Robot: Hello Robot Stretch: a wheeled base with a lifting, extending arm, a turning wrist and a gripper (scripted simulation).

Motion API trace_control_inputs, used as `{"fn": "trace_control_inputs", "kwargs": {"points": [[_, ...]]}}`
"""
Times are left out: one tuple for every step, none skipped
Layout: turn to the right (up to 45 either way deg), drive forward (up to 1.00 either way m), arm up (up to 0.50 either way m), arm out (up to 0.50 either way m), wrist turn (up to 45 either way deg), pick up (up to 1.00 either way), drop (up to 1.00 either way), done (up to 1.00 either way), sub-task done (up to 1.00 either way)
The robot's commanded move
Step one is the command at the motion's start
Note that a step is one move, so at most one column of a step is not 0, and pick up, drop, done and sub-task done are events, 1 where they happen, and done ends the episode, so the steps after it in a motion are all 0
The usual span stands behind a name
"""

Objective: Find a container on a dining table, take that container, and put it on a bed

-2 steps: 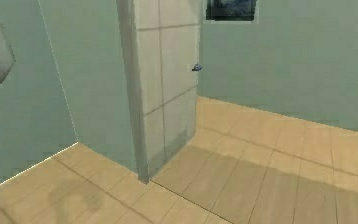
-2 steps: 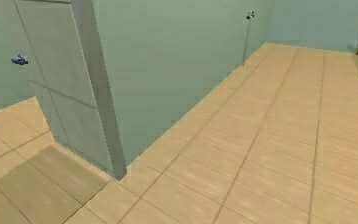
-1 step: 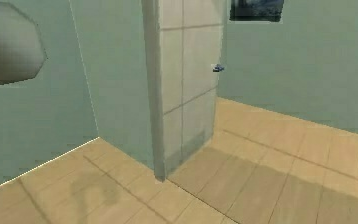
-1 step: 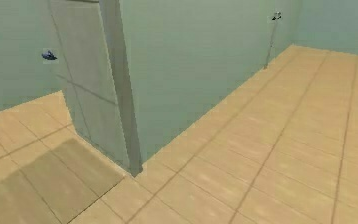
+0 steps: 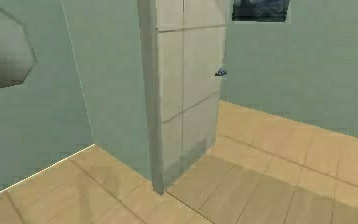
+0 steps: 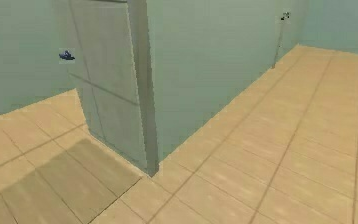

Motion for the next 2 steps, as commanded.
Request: {"fn": "trace_control_inputs", "kwargs": {"points": [[-45.0,0.00,0.00,0.00,0.0,0.00,0.00,0.00,0.00],[-3.0,0.00,0.00,0.00,0.0,0.00,0.00,0.00,0.00]]}}
